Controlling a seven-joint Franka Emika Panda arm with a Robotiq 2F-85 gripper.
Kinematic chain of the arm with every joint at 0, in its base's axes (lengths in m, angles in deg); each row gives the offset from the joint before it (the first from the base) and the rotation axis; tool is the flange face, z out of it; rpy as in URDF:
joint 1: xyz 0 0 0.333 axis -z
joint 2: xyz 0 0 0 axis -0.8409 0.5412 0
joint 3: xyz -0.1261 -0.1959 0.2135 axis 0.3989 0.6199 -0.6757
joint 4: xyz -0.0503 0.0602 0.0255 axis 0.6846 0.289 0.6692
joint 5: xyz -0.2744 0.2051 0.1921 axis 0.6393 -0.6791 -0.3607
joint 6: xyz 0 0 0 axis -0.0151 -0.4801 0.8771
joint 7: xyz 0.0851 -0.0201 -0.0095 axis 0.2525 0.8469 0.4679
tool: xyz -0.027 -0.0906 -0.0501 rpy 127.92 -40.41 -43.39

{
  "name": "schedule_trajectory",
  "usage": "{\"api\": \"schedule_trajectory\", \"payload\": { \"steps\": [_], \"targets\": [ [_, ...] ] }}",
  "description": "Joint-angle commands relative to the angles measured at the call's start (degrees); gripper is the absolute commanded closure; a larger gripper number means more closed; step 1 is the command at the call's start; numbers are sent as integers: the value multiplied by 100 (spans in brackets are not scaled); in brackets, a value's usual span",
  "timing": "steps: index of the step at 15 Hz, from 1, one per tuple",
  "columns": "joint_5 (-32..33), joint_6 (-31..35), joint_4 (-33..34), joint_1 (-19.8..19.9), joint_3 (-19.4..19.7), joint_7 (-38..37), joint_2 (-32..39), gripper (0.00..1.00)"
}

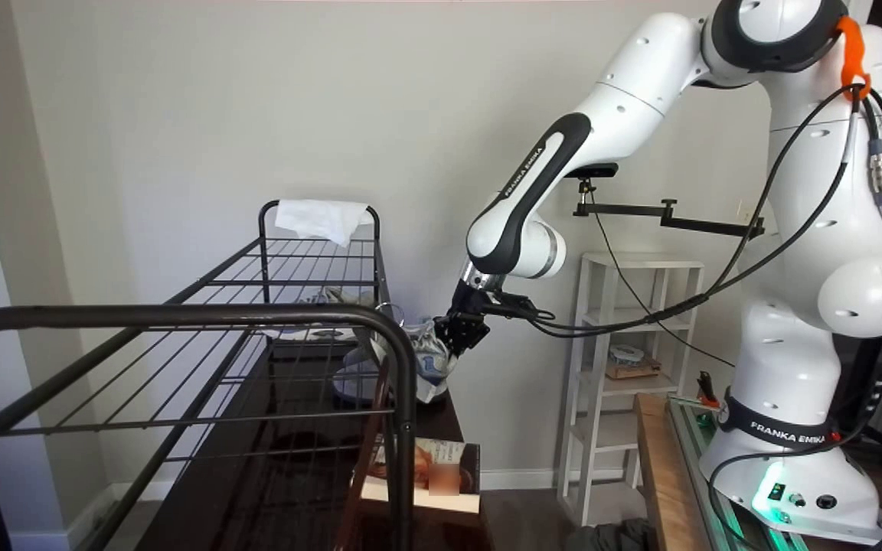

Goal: Put a shoe on the top stand and put the green bottle in the shoe

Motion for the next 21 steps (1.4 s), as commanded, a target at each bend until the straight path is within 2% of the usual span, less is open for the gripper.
{"api": "schedule_trajectory", "payload": {
  "steps": [1,2,5,7,9,12,13,16,18,21],
  "targets": [
    [1591,-698,-574,-639,974,-855,-704,96],
    [2048,-535,-650,-838,1323,-1134,-797,96],
    [3431,-255,-661,-888,1915,-2057,-1149,96],
    [4360,-329,-586,-669,1990,-2694,-1503,96],
    [5261,-559,-611,-416,1888,-3372,-2052,96],
    [6274,-1728,-532,-17,1434,-4127,-2931,96],
    [6153,-2107,-544,772,587,-4054,-3049,96],
    [6003,-3557,-514,1457,-356,-3963,-3672,96],
    [5767,-4321,-378,1560,-760,-3854,-4208,96],
    [5442,-4506,-141,1545,-998,-3899,-4609,96]
  ]
}}
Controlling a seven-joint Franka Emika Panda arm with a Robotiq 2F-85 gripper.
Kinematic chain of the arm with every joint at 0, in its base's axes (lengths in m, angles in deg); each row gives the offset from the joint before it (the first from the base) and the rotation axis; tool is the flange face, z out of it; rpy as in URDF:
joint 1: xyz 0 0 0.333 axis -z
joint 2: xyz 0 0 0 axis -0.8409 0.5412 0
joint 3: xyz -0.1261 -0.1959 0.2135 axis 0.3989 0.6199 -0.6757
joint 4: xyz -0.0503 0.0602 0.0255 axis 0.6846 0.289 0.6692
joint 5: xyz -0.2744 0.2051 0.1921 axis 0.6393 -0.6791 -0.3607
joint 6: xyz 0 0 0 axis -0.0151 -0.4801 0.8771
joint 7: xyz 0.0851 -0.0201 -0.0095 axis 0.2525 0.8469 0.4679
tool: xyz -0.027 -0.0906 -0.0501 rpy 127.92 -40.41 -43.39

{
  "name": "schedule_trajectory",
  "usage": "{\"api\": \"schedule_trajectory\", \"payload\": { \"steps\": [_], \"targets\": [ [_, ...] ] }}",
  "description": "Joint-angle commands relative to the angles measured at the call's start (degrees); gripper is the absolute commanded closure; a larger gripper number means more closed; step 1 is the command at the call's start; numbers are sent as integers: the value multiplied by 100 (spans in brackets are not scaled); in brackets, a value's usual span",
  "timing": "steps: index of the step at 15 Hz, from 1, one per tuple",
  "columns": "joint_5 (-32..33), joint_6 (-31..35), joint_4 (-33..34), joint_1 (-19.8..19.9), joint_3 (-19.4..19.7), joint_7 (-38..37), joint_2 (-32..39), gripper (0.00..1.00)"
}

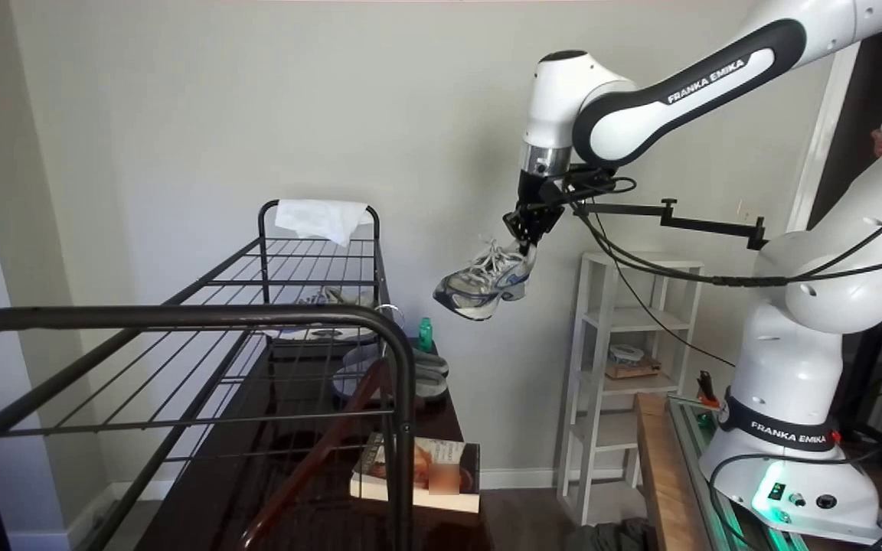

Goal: Put a shoe on the top stand and put the green bottle in the shoe

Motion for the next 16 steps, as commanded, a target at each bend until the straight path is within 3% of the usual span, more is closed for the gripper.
{"api": "schedule_trajectory", "payload": {
  "steps": [1,4,8,9,10,13,14,16],
  "targets": [
    [-483,-182,287,43,-290,-90,-578,96],
    [-745,12,758,88,-627,-497,-328,96],
    [-1118,-404,2093,111,-1074,-1361,894,96],
    [-822,-146,1222,3,-917,-1050,72,96],
    [-830,-180,1394,-32,-949,-1104,270,85],
    [-822,-178,1305,-27,-917,-1088,305,85],
    [-1146,-185,1124,-100,-744,-1017,266,96],
    [-1629,-237,1315,-144,-762,-1399,573,96]
  ]
}}
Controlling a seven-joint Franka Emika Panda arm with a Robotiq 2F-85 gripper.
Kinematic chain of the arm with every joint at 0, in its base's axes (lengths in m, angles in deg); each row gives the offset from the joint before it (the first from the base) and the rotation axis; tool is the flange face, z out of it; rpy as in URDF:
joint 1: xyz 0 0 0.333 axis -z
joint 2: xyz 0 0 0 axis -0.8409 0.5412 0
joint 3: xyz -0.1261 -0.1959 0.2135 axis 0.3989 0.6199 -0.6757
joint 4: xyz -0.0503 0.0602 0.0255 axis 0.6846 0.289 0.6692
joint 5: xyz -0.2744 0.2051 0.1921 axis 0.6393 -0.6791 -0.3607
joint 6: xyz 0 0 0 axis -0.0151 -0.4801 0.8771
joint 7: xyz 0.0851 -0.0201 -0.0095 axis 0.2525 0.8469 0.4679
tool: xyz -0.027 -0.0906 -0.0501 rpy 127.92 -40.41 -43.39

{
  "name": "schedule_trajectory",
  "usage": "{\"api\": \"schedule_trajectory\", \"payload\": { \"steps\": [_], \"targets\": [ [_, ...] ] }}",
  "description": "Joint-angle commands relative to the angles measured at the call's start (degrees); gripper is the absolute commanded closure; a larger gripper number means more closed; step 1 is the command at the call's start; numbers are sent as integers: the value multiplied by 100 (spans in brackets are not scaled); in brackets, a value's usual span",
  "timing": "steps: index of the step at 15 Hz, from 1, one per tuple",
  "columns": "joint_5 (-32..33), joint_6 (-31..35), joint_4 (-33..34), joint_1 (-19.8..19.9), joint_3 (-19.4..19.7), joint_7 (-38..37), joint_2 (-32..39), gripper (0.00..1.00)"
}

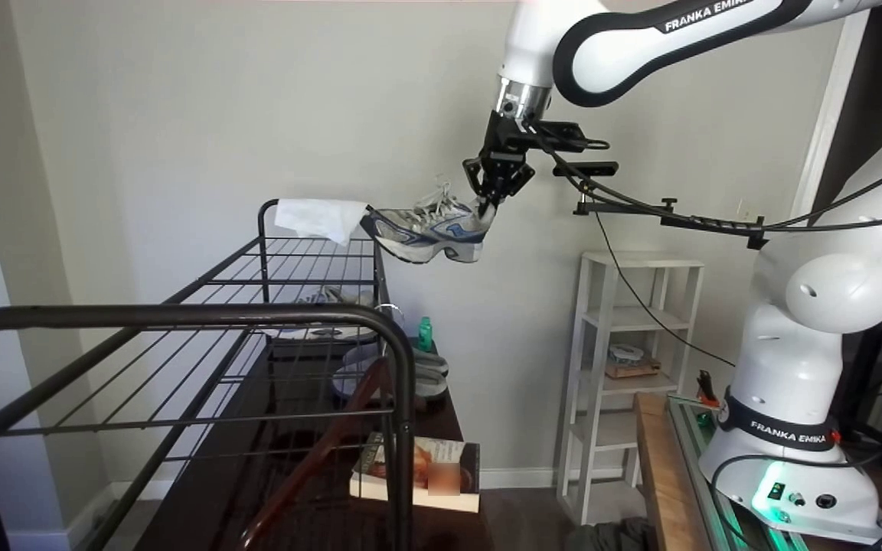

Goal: Put a shoe on the top stand and put the green bottle in the shoe

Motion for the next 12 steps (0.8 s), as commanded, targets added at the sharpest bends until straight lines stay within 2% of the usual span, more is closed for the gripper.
{"api": "schedule_trajectory", "payload": {
  "steps": [1,4,7,8,9,12],
  "targets": [
    [-671,-11,210,-89,36,-599,459,96],
    [-885,-258,981,-117,-171,-1495,1077,96],
    [-803,-509,1872,-240,-368,-2599,1451,96],
    [-608,-619,2175,-79,-620,-3012,1578,96],
    [-391,-849,2513,-267,-545,-3385,1773,96],
    [484,-1822,3481,-429,-773,-4286,2336,96]
  ]
}}
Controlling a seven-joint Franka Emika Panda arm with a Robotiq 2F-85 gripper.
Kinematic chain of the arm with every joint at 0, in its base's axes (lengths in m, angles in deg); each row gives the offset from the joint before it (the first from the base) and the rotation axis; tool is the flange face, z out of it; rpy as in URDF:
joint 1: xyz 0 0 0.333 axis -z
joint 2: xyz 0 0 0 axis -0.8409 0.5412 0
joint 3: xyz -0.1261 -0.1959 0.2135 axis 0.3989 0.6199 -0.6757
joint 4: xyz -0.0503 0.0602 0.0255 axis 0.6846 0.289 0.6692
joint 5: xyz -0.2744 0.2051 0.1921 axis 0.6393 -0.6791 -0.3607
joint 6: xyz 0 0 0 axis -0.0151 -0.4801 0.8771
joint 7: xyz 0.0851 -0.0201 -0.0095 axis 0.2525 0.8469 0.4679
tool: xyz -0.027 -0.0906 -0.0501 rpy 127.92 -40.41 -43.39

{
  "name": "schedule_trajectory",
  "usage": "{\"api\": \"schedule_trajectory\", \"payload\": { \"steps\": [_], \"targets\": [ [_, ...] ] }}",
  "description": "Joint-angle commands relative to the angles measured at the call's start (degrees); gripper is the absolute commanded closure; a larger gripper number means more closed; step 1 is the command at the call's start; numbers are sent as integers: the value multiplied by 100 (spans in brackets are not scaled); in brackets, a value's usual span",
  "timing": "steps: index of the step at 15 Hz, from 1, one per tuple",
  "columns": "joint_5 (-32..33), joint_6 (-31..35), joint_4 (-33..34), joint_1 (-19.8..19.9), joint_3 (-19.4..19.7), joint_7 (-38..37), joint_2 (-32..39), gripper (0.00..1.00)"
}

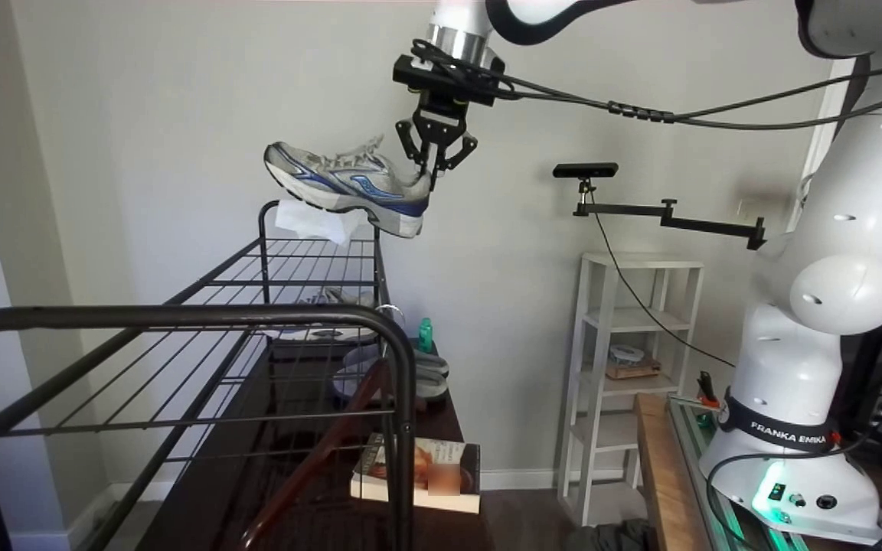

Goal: Put a shoe on the top stand and put the green bottle in the shoe

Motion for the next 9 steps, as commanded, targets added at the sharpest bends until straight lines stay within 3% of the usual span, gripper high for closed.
{"api": "schedule_trajectory", "payload": {
  "steps": [1,3,5,9],
  "targets": [
    [904,-1259,1430,-291,-134,-989,945,96],
    [816,-1741,2005,-581,-13,-881,1388,96],
    [341,-1791,2533,-812,156,-550,1808,96],
    [-801,-1447,2891,-1039,458,-67,2296,96]
  ]
}}
